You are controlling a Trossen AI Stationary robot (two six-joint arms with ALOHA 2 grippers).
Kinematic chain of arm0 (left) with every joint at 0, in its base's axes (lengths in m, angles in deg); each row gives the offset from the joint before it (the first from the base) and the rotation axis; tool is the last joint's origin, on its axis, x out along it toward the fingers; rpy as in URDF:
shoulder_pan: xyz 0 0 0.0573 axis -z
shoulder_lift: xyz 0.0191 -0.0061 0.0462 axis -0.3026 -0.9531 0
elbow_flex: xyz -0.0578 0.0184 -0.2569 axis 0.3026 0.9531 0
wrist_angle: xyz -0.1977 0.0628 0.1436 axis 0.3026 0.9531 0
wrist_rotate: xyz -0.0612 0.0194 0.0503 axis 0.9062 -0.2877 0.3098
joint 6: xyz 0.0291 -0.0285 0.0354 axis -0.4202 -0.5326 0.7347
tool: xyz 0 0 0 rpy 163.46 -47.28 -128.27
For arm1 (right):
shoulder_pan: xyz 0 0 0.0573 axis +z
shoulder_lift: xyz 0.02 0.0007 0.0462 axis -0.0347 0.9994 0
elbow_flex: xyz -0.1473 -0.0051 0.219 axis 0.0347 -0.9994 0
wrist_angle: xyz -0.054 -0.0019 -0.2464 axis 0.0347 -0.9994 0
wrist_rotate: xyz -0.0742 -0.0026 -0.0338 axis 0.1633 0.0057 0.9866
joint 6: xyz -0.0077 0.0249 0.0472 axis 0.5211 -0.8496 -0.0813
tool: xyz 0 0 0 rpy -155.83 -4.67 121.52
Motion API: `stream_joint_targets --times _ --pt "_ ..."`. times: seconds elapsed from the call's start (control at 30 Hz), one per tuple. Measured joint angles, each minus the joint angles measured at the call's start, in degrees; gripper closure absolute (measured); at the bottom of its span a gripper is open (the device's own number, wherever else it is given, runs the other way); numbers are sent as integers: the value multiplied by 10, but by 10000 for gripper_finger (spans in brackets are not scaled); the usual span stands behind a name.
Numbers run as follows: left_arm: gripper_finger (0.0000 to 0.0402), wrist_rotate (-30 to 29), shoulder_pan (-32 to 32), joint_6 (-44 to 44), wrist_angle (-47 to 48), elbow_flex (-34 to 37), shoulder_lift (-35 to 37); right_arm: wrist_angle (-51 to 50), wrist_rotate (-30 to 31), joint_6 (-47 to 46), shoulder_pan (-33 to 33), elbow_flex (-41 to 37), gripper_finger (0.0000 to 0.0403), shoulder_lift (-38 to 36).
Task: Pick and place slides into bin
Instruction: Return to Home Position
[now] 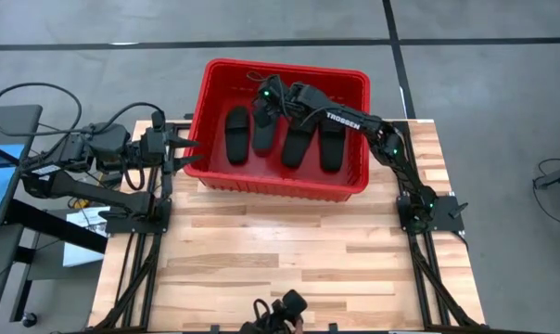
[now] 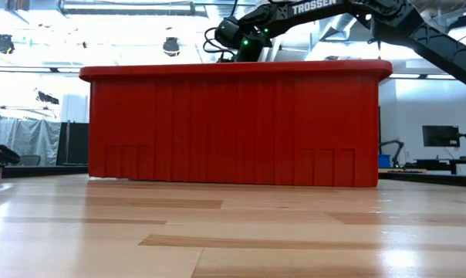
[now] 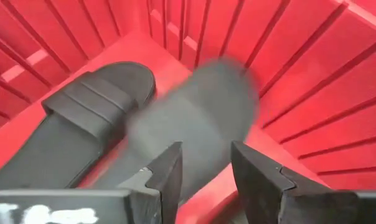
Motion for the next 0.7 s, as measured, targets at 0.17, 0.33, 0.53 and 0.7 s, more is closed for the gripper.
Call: stream_joint_targets --times 0.17,0.33,0.53,0.7 --pt "269 0 0 0 0 0 0 0 -6 0 1 0 274 0" --pt "269 0 0 0 0 0 0 -1 -12 0 3 0 274 0" --pt "269 0 0 -4 0 0 0 -1 -11 6 18 0 274 0" --pt "269 -9 0 -4 1 0 0 3 -13 47 53 14 289 -6"
